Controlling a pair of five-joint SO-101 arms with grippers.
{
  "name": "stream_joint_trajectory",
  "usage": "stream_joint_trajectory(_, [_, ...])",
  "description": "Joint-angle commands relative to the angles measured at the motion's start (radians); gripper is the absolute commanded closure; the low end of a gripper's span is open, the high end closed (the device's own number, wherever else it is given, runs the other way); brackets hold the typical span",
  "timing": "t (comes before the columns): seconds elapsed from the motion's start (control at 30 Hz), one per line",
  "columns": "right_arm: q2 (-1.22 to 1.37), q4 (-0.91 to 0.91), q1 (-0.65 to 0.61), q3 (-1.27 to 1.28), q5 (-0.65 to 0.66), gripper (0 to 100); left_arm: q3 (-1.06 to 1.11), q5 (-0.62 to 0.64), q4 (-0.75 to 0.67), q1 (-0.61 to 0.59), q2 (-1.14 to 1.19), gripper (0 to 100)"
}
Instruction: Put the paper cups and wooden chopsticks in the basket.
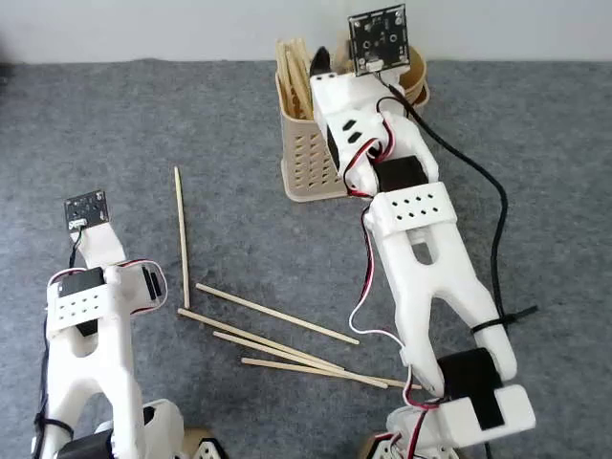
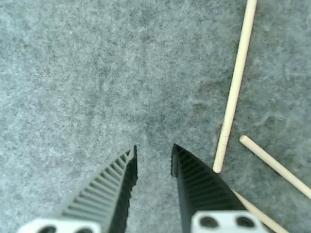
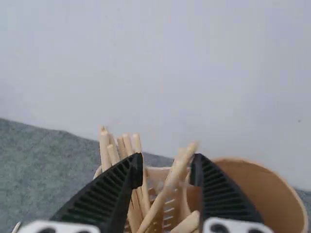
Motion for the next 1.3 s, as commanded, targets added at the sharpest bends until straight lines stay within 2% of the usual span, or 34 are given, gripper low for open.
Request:
stream_joint_trajectory(0.0, [-0.156, 0.196, -0.061, -0.011, 0.014, 74.3, -0.004, -0.002, -0.018, 0.011, -0.041, 89])
stream_joint_trajectory(0.2, [-0.314, 0.608, -0.171, -0.006, 0.014, 74.3, -0.01, -0.002, -0.015, 0.002, -0.041, 89])
stream_joint_trajectory(0.37, [-0.318, 0.924, -0.232, 0.006, 0.009, 74.3, 0.001, -0.005, -0.006, 0.002, -0.101, 89])
stream_joint_trajectory(0.47, [-0.306, 1.041, -0.278, 0.049, 0.014, 74.1, 0.021, -0.006, 0.026, 0.0, -0.193, 89])
stream_joint_trajectory(0.57, [-0.291, 1.102, -0.349, 0.118, 0.015, 74.0, 0.045, -0.006, 0.038, -0.054, -0.31, 89])
stream_joint_trajectory(0.73, [-0.274, 1.079, -0.469, 0.29, 0.015, 74.0, 0.088, -0.017, 0.037, -0.195, -0.485, 89])
stream_joint_trajectory(0.8, [-0.259, 1.029, -0.504, 0.362, 0.015, 74.0, 0.113, -0.075, 0.037, -0.229, -0.526, 89])
stream_joint_trajectory(1.03, [-0.143, 0.822, -0.641, 0.532, 0.015, 74.0, 0.16, -0.12, 0.037, -0.282, -0.529, 89])
stream_joint_trajectory(1.27, [0.021, 0.723, -0.664, 0.532, 0.015, 74.2, 0.177, -0.147, 0.037, -0.282, -0.465, 89])
